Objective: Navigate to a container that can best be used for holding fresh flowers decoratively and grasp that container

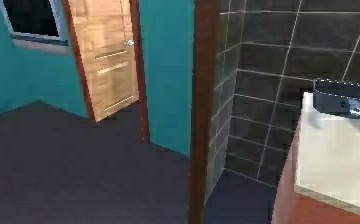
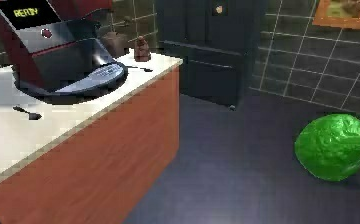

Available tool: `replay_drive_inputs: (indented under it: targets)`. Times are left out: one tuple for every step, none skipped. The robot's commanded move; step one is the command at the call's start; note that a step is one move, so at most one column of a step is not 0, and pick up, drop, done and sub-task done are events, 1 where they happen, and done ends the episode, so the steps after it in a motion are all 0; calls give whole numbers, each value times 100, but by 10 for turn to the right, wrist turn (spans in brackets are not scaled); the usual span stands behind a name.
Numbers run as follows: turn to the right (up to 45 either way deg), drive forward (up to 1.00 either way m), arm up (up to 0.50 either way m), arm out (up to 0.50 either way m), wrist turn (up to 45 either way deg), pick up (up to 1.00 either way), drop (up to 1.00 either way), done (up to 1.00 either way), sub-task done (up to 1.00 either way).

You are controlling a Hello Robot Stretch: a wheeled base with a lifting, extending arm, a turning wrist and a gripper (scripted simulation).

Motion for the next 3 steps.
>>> replay_drive_inputs:
  targets:
    - [-450, 0, 0, 0, 0, 0, 0, 0, 0]
    - [-390, 0, 0, 0, 0, 0, 0, 0, 0]
    - [0, 100, 0, 0, 0, 0, 0, 0, 0]
